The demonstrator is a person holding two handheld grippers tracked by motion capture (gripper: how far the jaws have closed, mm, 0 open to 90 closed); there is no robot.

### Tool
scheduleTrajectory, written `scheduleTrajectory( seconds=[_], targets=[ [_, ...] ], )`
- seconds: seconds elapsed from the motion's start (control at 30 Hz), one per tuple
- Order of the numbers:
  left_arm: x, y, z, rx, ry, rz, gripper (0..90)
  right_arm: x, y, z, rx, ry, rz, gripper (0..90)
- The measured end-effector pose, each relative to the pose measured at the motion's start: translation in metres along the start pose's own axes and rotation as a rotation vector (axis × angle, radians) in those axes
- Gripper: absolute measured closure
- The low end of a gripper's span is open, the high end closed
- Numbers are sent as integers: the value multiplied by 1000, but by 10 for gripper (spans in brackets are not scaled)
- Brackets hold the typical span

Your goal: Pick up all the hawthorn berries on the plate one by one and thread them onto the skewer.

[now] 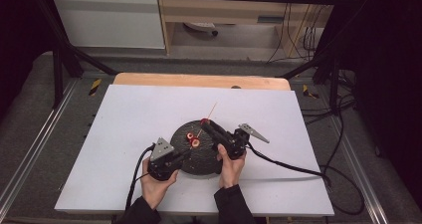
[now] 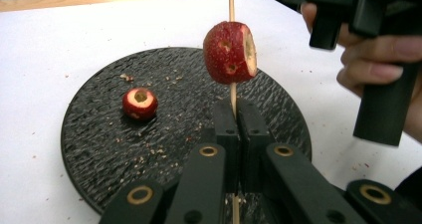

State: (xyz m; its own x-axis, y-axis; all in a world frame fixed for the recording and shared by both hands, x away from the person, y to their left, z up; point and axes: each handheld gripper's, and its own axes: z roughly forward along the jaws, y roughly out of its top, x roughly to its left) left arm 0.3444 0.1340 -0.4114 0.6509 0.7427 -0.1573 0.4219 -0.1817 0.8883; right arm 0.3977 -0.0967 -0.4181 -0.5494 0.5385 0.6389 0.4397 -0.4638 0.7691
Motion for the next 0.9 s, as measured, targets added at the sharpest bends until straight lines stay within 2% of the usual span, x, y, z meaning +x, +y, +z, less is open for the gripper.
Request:
scheduleTrajectory(
  seconds=[0.6, 0.77, 0.9],
  targets=[
    [2, 2, 5, 10, -10, 5, 883, 1, -10, -3, 51, 1, -18, 613],
    [7, -1, 1, 22, -15, 21, 883, 1, -6, -5, 89, 0, -50, 489],
    [14, -4, -4, 40, -9, 29, 883, 0, -1, -8, 140, -16, -104, 357]
  ],
)
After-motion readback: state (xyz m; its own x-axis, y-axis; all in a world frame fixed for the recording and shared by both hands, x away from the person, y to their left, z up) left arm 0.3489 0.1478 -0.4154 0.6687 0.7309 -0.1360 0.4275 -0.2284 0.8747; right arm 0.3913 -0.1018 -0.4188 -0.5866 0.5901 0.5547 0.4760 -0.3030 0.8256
